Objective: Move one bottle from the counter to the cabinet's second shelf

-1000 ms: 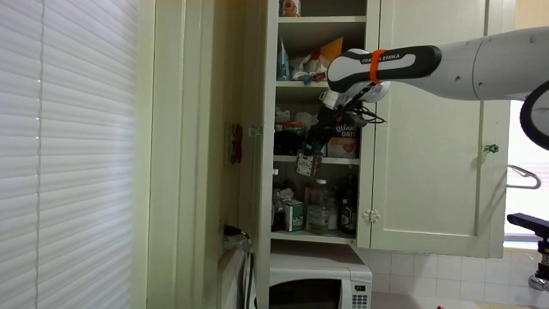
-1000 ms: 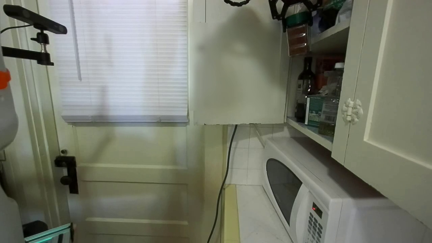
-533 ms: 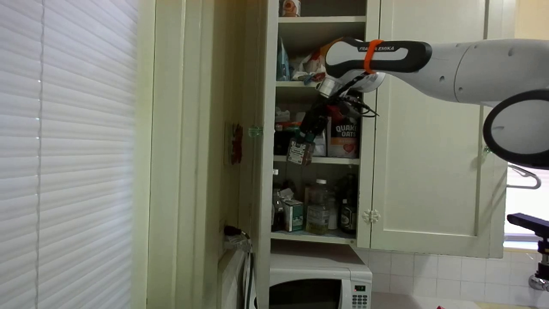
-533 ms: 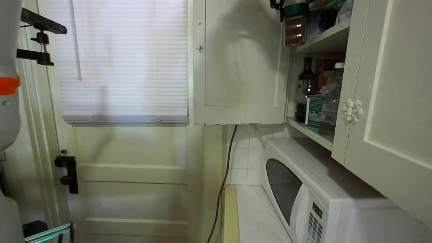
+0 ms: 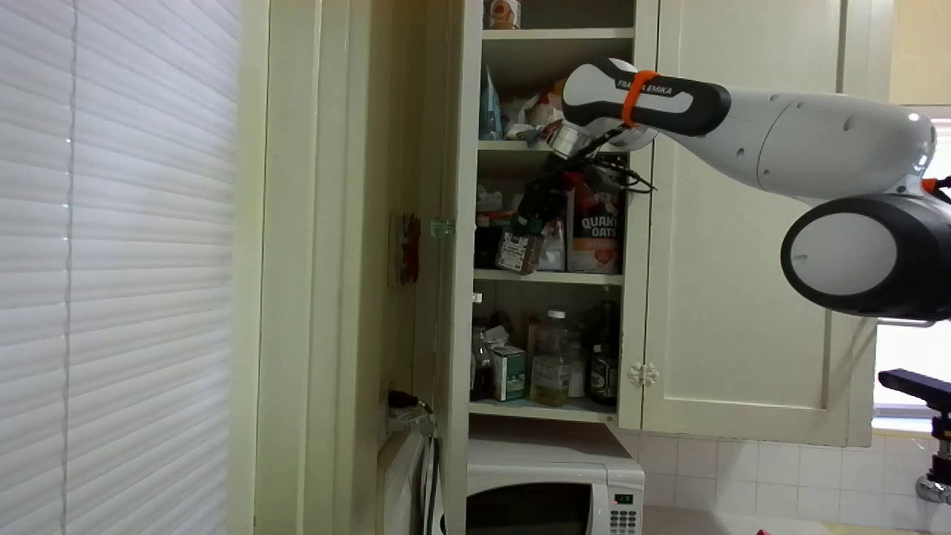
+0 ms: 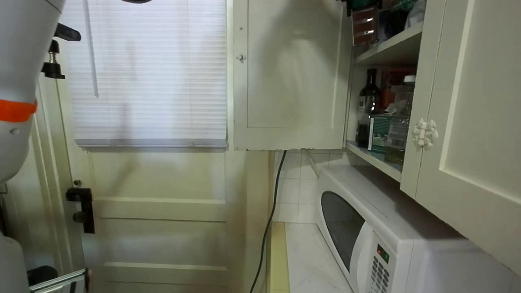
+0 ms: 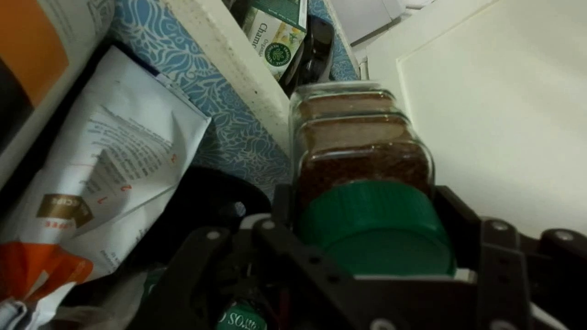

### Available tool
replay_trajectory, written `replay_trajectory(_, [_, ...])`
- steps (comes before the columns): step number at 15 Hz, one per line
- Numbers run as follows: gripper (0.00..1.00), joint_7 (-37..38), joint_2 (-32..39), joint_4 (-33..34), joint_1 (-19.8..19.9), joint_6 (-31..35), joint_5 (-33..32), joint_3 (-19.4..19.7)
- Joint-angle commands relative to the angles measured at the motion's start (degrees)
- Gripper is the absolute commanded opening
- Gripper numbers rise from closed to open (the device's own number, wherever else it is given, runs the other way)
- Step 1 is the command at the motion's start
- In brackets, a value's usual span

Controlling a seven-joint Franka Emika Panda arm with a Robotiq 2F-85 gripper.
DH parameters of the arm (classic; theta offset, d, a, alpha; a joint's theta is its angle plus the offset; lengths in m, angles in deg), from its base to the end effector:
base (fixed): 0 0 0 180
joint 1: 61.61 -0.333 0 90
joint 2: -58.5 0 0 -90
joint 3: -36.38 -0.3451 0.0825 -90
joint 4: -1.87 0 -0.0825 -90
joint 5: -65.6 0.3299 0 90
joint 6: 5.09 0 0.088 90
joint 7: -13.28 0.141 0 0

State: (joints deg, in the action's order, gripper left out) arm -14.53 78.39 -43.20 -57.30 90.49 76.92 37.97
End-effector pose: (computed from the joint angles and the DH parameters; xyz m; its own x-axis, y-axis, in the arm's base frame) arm 0.6053 -0.0314 0.7694 0.7644 0.3702 0.5279 0.3844 -0.9190 0.0879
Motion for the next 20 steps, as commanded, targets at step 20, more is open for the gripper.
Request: replay_trajectory(20, [0.5, 5.6, 11.6, 16.1, -0.6, 3.2, -5.0, 1.2])
